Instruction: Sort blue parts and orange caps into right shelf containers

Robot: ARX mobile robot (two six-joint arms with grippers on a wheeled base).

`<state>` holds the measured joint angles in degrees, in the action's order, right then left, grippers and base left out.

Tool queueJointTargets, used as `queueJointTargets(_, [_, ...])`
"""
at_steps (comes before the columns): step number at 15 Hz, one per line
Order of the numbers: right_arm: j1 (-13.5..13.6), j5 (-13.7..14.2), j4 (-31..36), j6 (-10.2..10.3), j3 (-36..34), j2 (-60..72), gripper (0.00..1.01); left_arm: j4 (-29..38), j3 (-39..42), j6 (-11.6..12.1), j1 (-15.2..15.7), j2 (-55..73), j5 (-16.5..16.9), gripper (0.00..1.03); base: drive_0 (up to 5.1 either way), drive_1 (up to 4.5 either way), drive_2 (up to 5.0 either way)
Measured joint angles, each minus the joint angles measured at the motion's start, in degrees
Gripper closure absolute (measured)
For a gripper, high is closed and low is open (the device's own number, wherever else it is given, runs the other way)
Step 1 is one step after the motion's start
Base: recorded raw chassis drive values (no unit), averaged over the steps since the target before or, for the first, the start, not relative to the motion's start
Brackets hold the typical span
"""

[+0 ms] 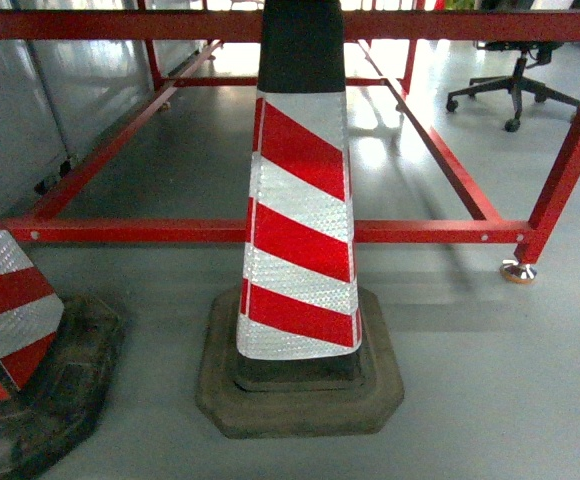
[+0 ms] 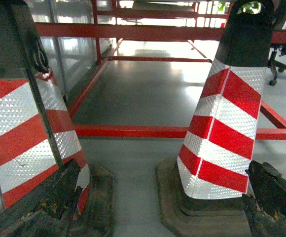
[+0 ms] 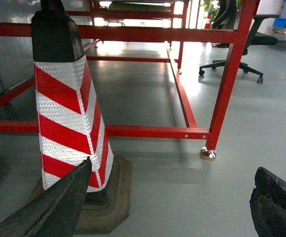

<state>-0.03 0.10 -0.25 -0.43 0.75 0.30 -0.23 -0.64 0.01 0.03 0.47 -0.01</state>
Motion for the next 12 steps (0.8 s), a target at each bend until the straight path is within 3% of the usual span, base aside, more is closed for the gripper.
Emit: queueJointTargets(12, [0.00,-0.15,-0.04,0.20,0.00,0.00,0.03,-0.07,0.02,0.00,0.00,0.00,-0.02,0.05,0.0,0.03,0.0])
